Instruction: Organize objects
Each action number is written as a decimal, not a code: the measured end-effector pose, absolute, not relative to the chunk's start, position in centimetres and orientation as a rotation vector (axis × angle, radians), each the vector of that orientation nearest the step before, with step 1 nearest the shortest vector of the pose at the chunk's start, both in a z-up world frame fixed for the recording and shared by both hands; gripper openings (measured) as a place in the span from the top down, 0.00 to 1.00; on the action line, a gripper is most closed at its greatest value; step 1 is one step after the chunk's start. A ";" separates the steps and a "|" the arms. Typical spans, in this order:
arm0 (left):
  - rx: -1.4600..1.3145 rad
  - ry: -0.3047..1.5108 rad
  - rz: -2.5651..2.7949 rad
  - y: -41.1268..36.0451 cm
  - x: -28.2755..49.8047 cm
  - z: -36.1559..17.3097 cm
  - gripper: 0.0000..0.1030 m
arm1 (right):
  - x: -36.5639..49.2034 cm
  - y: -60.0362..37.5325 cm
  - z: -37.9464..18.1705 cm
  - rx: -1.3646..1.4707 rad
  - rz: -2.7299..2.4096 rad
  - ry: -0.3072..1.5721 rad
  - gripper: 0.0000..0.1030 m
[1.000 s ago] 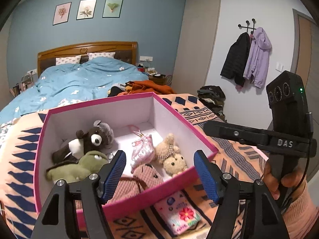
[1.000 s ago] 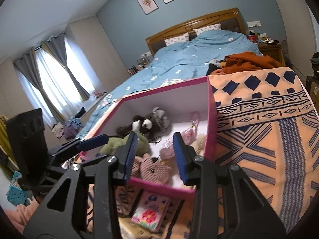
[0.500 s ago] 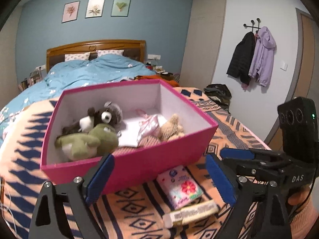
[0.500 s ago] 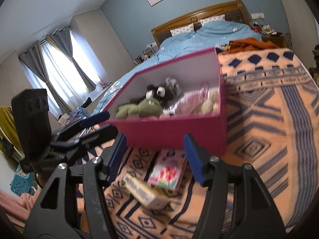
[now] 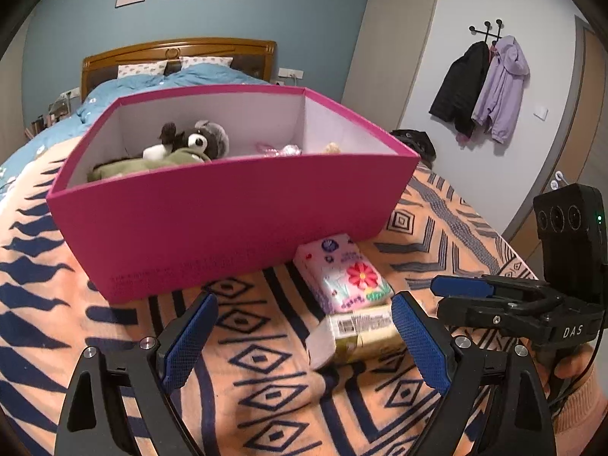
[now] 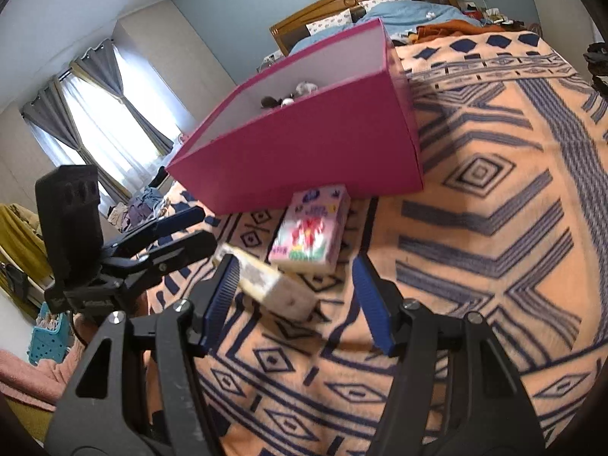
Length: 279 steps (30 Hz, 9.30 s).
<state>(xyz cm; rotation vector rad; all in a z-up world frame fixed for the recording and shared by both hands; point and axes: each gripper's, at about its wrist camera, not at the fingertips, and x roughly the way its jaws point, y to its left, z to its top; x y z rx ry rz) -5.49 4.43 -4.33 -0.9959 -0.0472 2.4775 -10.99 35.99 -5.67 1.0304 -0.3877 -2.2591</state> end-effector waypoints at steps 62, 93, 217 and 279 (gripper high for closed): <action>-1.222 -0.163 2.150 5.4 -3.6 -7.6 0.54 | -10.5 35.7 -6.7 1.170 -2.157 -0.373 0.61; -1.104 -0.115 2.186 6.0 -2.4 -4.2 0.64 | -9.5 34.6 -4.8 1.069 -2.205 -0.327 0.62; -0.935 -0.109 2.330 9.0 -13.6 3.8 0.64 | -18.5 35.9 3.5 0.848 -2.381 -0.258 0.62; -0.815 -0.044 2.362 5.7 -8.3 2.8 0.44 | -16.3 36.2 2.5 0.839 -2.363 -0.223 0.61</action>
